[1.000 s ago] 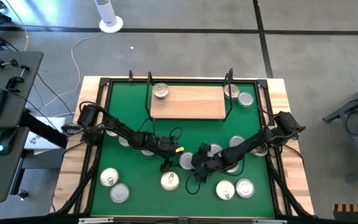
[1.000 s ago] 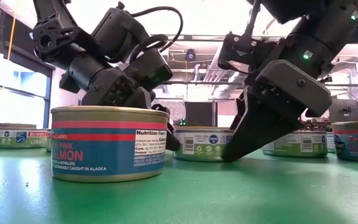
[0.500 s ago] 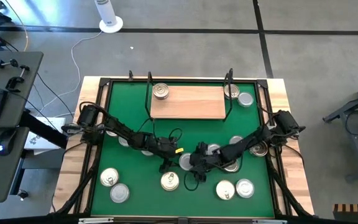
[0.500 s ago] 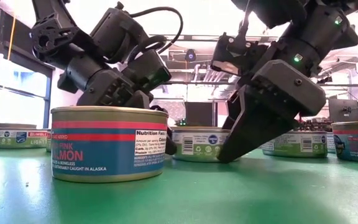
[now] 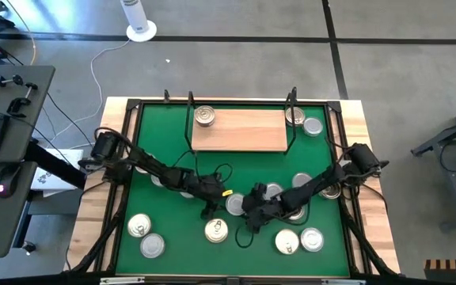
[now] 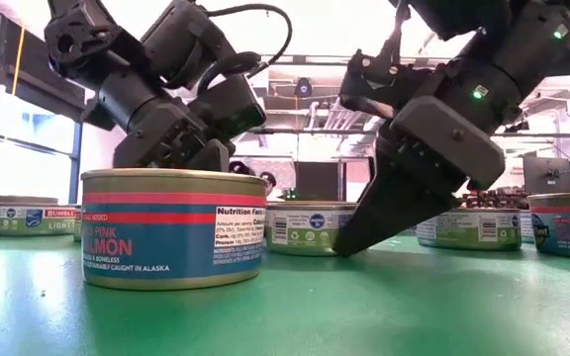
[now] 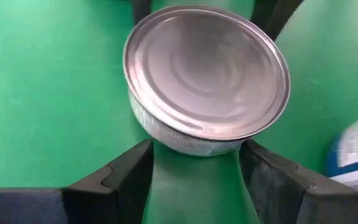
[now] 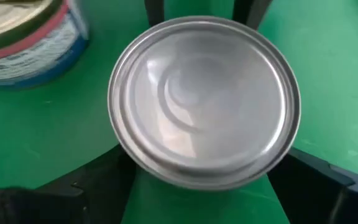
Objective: Stack canned seafood by type on shelf
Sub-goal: Put the green tuna can on the shelf
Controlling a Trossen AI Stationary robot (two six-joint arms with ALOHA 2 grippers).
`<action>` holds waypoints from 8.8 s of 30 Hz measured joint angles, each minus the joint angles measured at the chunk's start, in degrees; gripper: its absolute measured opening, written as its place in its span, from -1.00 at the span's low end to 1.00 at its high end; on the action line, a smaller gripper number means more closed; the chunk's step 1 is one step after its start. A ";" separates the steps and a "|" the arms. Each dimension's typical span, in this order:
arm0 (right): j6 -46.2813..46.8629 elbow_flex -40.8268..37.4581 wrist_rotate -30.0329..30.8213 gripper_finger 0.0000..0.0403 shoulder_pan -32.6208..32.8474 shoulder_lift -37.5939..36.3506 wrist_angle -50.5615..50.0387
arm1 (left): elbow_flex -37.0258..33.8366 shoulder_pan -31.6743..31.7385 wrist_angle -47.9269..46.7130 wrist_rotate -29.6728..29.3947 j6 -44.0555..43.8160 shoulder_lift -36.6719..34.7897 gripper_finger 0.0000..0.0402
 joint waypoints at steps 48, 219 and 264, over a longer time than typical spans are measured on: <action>0.94 -19.67 4.58 0.78 3.56 4.31 52.11 | -0.16 -0.88 -7.36 -5.10 -0.09 -2.69 0.11; -10.93 -11.52 -1.68 0.97 -5.89 0.92 29.72 | -0.33 0.04 -4.83 -9.99 -2.79 -4.04 0.11; -13.03 -11.65 -4.41 0.89 -6.46 0.64 30.74 | -0.22 -1.32 -6.70 -10.18 -2.42 -3.92 0.11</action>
